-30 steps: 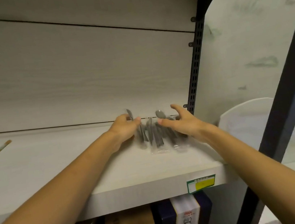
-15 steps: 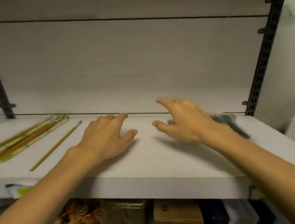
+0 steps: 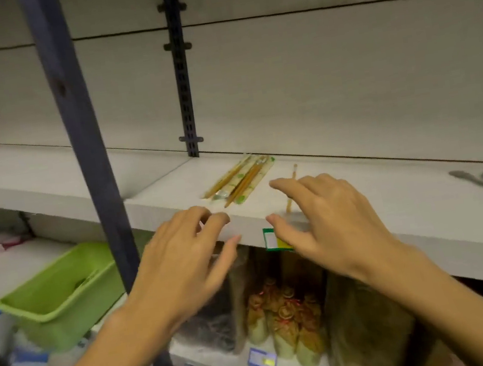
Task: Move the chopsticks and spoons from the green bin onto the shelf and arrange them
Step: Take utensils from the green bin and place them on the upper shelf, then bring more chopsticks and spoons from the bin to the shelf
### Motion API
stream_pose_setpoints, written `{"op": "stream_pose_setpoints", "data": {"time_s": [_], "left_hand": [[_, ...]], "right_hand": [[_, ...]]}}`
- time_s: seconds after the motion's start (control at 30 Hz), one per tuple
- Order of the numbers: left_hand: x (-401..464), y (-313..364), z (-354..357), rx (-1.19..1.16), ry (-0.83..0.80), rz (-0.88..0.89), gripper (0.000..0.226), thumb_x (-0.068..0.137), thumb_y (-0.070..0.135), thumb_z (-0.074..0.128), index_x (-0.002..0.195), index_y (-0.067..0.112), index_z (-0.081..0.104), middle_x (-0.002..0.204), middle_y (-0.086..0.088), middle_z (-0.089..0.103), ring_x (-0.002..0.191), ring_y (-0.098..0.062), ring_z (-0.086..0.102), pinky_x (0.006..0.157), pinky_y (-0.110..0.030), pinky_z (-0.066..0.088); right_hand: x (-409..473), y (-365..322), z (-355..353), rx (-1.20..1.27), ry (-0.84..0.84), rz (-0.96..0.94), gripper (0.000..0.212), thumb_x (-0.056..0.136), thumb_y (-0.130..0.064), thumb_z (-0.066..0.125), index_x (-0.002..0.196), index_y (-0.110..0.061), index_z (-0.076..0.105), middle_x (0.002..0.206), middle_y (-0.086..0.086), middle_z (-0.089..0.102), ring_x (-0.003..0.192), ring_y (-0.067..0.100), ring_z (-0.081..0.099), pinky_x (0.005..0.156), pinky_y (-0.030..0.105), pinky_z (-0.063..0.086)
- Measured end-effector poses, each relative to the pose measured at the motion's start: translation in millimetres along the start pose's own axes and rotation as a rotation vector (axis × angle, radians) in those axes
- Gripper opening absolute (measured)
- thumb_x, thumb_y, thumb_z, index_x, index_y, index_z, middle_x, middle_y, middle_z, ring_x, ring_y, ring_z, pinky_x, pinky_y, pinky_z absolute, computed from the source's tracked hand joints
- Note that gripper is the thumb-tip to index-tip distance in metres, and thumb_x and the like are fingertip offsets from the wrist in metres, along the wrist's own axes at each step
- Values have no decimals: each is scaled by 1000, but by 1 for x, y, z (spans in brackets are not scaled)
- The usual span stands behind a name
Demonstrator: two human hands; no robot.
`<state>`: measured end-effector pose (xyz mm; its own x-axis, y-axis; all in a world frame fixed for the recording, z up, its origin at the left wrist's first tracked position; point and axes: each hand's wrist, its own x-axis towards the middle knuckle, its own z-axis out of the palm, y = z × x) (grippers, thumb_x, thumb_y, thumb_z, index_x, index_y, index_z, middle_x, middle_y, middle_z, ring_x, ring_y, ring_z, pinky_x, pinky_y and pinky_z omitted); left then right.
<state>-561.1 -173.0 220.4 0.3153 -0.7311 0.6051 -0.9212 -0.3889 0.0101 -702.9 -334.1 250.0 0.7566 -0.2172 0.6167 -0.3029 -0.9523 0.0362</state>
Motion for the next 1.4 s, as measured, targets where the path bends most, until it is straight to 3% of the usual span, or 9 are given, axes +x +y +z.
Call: {"op": "stream_pose_setpoints", "data": {"time_s": [0.4,0.57,0.63,0.73,0.83,1.1,1.23,1.33,1.4], "left_hand": [[-154,-235,-2,108,-310,-246,43,87,49,36,101,21,65,87,-3,67,72,-26,66,54,-32,52],[-184,-307,16,116,-326,-383,46,85,50,34,105,23,65,92,-2,70,77,-26,68,57,-33,54],[-183,-332,28,115,-336,-417,46,86,50,33,106,23,65,93,-1,69,78,-24,67,58,-33,54],[-173,-369,50,114,-339,-448,33,89,43,45,107,22,64,94,-3,69,80,-24,66,60,-33,53],[-157,-409,78,90,-378,-468,33,93,39,49,120,24,56,110,-2,64,95,-24,63,74,-34,53],[-112,-497,157,-133,-707,-491,45,94,28,50,137,20,41,131,-11,49,117,-32,51,93,-38,46],[-103,-519,199,-140,-849,-475,51,94,36,47,141,21,34,129,-15,52,112,-34,56,94,-40,47],[-94,-529,226,-215,-1020,-473,62,98,33,44,152,19,16,147,-15,37,131,-34,42,106,-43,36],[-90,-541,250,-351,-1052,-477,68,93,35,51,152,24,17,148,-13,39,130,-32,44,106,-44,39]], "right_hand": [[24,-221,129,238,-130,-113,35,90,-40,48,112,-17,63,87,1,67,78,23,62,64,40,54],[40,-281,196,356,-233,-134,41,91,-43,46,125,-22,56,99,-1,68,88,19,64,72,40,56],[51,-297,226,419,-279,-78,45,92,-45,43,134,-29,47,112,-4,64,102,16,59,84,37,51],[78,-315,273,488,-280,-6,45,92,-40,47,136,-30,45,115,-4,61,104,17,55,85,32,45],[114,-332,325,558,-323,65,48,90,-33,51,138,-26,46,119,1,59,106,20,56,87,31,44],[187,-372,441,743,-518,332,50,81,-18,54,131,-13,52,118,13,60,110,30,54,95,33,43],[201,-391,491,660,-675,481,58,86,-12,57,140,-9,35,133,20,45,123,38,45,99,41,42],[215,-400,513,562,-879,636,74,90,-19,57,150,-12,14,144,23,30,131,41,36,103,40,37],[223,-399,529,498,-916,753,69,92,-25,55,148,-12,18,144,24,33,128,38,43,101,37,41]]}}
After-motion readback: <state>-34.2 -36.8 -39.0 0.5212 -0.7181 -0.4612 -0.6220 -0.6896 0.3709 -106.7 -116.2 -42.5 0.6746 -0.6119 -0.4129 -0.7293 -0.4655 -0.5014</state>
